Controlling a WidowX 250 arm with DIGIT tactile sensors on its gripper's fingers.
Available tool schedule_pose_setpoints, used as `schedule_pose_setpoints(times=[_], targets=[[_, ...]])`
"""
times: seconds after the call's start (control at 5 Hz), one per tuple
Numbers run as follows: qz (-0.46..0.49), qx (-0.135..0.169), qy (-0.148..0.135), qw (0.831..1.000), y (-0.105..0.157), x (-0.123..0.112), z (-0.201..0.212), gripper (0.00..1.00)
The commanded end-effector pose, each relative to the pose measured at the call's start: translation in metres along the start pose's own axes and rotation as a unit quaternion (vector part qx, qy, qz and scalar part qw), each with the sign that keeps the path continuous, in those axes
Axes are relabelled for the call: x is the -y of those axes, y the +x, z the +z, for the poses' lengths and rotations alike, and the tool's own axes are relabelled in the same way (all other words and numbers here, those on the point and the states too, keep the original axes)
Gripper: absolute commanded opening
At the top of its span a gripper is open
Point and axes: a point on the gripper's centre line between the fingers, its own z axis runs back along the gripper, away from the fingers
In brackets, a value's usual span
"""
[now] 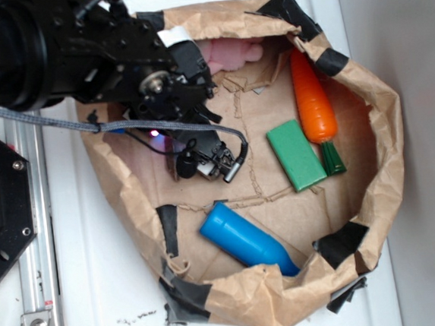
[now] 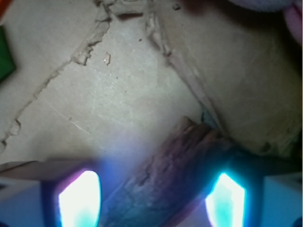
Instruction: Grab the wood chip.
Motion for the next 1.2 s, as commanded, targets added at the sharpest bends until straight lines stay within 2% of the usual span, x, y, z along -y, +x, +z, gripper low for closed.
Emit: schedule_pose_setpoints(times=[0.0,0.4,0.6,0.8,1.0], targets=[[-0.028,0.015,0.004,0.999,0.009,-0.008,-0.006,0.00],[-0.027,0.014,0.012,0.999,0.013,-0.008,-0.008,0.00],[-0.071,0.026,0.032,0.997,0.023,-0.005,-0.007,0.00],[-0.197,0.055,0.045,0.978,0.038,0.014,0.015,0.00],[-0.295,0.080,0.052,0.951,0.037,0.040,0.054,0.00]])
